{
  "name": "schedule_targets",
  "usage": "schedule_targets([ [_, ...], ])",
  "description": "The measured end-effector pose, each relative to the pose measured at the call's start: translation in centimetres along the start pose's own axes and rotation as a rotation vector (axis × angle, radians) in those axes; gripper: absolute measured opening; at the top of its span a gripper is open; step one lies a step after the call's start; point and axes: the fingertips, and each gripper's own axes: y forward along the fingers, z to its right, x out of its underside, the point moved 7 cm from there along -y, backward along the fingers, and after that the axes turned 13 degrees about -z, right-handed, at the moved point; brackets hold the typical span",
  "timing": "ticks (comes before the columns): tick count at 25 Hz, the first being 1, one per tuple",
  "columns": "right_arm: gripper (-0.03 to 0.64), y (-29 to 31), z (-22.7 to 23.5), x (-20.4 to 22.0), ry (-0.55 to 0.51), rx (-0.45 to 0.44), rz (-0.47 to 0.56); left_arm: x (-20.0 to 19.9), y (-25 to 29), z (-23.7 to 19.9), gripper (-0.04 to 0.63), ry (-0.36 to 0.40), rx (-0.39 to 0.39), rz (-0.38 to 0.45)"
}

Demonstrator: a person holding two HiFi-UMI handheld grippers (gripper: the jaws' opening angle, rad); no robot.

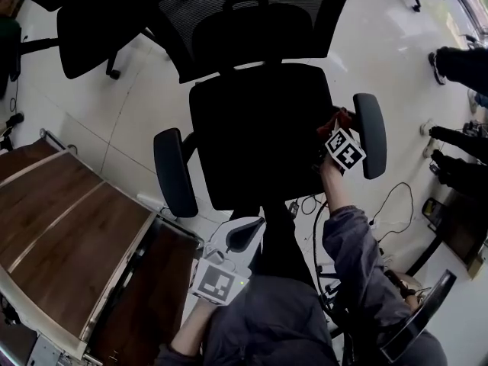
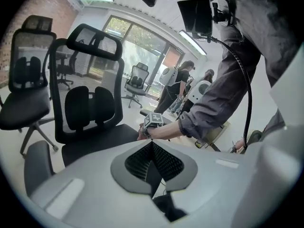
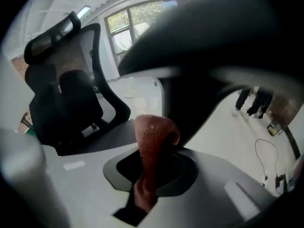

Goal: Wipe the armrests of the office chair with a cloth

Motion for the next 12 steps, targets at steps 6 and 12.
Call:
schedule_targets([
  [6,0.055,1.2,0.2,0.2,-0.060,-0.002,-0.034,0.7,0.0,2.0,0.015,-0.004,-0.034,-0.001],
  [12,0.055,-5.0,-1.5,-0.1,-0.155,-0.175,0.011,0.3,-0.4,3.8,0.015,-0.043,-0.090,0.053],
])
